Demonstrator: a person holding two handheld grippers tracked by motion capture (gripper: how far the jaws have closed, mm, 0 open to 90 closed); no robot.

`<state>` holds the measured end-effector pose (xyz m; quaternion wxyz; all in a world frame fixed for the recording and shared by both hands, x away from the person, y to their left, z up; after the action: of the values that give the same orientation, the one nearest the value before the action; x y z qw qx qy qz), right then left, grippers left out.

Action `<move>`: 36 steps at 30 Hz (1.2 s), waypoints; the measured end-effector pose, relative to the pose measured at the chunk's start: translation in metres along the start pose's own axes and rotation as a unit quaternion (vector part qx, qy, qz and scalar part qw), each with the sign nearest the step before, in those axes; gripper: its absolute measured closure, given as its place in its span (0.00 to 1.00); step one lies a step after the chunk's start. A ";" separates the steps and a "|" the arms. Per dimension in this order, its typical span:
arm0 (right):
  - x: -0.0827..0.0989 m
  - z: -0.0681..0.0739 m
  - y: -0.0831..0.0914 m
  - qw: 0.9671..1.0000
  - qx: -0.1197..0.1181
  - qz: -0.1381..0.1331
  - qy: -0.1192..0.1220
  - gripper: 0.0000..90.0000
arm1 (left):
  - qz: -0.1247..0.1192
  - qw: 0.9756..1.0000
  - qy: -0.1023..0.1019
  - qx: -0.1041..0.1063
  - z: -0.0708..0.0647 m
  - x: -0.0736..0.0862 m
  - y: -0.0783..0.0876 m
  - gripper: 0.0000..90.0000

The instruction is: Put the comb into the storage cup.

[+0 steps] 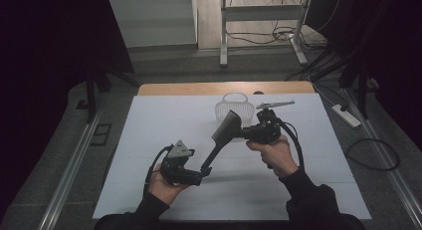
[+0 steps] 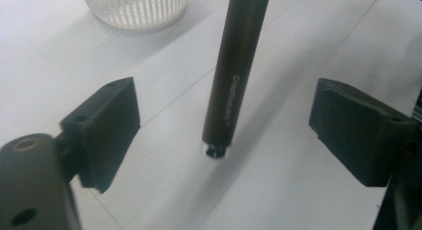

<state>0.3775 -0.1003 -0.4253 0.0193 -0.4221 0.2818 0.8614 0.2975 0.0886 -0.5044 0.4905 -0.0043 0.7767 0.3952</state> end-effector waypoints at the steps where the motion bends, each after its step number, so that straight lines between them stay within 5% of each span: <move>1: 0.000 0.000 0.001 1.000 0.004 0.000 0.005 0.93 | 0.001 1.000 0.003 0.004 0.001 0.001 0.001 0.12; 9: -0.002 0.003 0.003 1.000 0.017 -0.001 0.017 0.93 | -0.002 1.000 0.016 0.008 0.005 0.005 0.012 0.08; 23: -0.005 -0.003 0.009 0.999 0.038 -0.008 0.021 0.93 | 0.024 0.999 -0.004 -0.020 0.008 0.017 0.021 0.01; 36: -0.010 -0.010 0.019 0.998 0.056 -0.021 0.024 0.93 | 0.007 1.000 0.010 -0.015 0.013 0.032 0.041 0.01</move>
<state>0.3859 -0.1187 -0.4137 0.0540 -0.4468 0.3214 0.8332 0.2745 0.1368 -0.5066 0.4800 -0.0098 0.7755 0.4101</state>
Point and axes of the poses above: each handheld gripper's, and its own axes: y roughly backward along the jaws, x roughly out of its underside, z roughly to its left, the point moved 6 cm from there along -y, roughly forward along the jaws, and after that the axes turned 5 degrees about x, right-handed, at the moved point
